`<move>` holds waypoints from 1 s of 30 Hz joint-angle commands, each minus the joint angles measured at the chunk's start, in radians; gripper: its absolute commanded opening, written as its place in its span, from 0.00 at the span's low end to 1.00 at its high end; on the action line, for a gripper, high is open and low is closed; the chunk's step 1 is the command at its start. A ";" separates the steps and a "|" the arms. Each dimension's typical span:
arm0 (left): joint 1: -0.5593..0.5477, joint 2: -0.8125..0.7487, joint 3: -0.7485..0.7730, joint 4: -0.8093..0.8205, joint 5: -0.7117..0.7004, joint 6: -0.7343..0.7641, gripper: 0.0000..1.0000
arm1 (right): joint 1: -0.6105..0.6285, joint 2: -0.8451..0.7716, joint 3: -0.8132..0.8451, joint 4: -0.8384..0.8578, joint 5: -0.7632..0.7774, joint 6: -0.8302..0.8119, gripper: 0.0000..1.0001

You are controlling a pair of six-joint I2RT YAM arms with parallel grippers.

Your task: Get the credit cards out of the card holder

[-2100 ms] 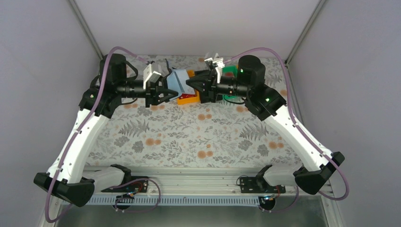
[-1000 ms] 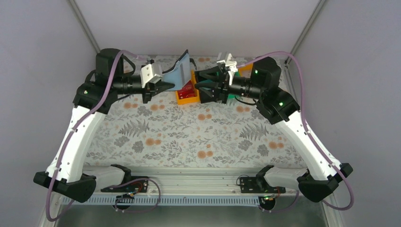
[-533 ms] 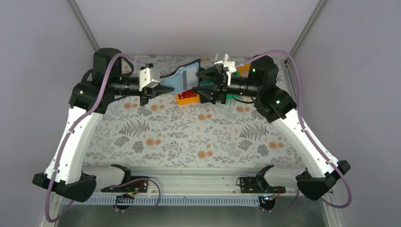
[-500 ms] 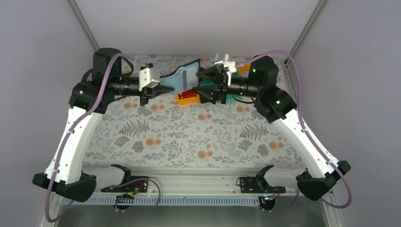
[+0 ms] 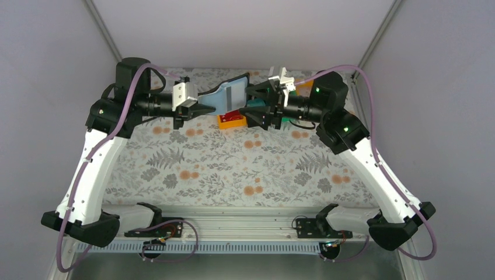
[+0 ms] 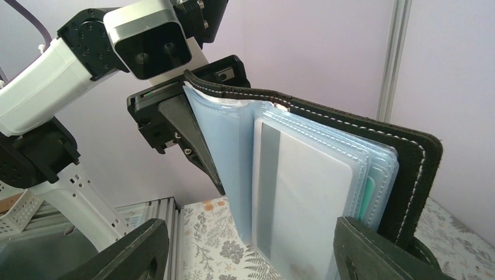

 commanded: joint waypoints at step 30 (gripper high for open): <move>-0.001 -0.017 -0.014 0.026 0.063 0.013 0.02 | -0.007 -0.022 0.003 0.022 0.040 0.022 0.83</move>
